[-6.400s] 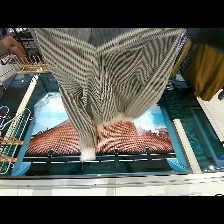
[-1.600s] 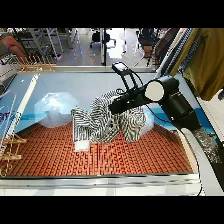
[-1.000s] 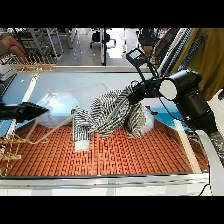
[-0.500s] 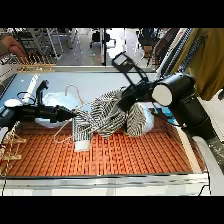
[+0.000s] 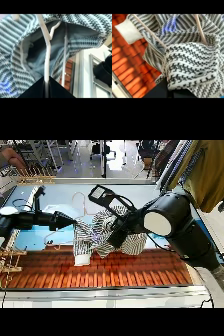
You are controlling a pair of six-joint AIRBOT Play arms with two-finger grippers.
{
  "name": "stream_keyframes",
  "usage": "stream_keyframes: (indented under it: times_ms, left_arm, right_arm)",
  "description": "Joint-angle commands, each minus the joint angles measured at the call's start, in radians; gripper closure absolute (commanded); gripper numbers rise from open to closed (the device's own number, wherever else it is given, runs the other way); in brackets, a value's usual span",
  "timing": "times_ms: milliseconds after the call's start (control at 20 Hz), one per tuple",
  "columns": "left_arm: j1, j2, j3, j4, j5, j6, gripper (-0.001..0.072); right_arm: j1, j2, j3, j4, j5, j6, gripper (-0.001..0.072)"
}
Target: Fold the clothes and pants, and hang the long-sleeved shirts on hangers.
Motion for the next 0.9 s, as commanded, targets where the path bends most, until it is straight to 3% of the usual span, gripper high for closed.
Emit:
stream_keyframes:
  times_ms: [0,200,450,650,850]
  left_arm:
    - [0.061,0.059,0.020,-0.053,0.058,0.012,0.0686]
    - [0.068,0.079,0.019,-0.118,0.045,0.024,0.0687]
    - [-0.059,0.017,0.019,-0.097,-0.129,0.024,0.0686]
    - [-0.153,-0.071,0.019,-0.111,-0.061,0.020,0.0688]
    - [-0.190,-0.128,0.019,-0.310,-0.036,0.061,0.0686]
  right_arm:
    - [-0.029,0.013,0.003,-0.035,0.012,0.096,0.0665]
    - [-0.035,0.013,0.003,-0.029,-0.089,0.098,0.0665]
    - [-0.035,0.013,0.003,0.015,-0.188,0.097,0.0665]
    - [0.008,0.018,0.003,0.154,-0.133,0.033,0.0665]
    - [0.093,0.052,0.003,0.181,-0.035,0.008,0.0665]
